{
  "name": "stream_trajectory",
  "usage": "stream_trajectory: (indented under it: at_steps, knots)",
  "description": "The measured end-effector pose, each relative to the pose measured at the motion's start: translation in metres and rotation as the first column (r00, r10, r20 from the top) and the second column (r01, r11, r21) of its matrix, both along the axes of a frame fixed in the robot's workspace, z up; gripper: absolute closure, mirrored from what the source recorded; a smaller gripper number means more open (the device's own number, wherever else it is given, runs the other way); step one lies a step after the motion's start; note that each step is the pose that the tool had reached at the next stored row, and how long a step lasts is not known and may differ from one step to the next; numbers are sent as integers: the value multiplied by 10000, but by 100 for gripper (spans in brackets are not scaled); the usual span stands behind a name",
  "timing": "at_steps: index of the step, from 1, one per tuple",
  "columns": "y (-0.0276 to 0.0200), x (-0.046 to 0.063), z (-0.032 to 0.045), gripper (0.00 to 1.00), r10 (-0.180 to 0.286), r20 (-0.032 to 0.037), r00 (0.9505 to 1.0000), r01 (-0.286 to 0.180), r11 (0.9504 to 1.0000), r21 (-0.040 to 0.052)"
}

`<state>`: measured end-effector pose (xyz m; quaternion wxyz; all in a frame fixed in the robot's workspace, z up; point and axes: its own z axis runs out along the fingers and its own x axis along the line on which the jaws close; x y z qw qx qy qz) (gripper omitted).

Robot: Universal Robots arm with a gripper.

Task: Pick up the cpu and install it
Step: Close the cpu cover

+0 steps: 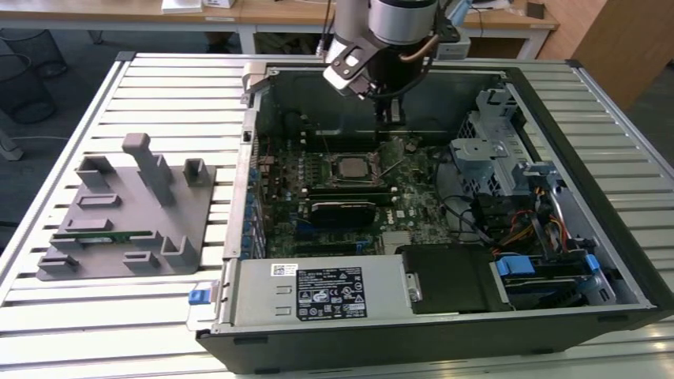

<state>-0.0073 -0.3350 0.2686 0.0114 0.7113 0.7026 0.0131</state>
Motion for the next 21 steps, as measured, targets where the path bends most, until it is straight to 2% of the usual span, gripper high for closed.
stream_trajectory:
  at_steps: [6,14,21]
  knots:
    - [2,258,-4,89,2,-31,10000,-2,10000,-1]
    - [3,515,-31,89,4,-73,10000,-4,10000,0]
    - [3,569,-134,89,8,-85,10000,-8,10000,0]
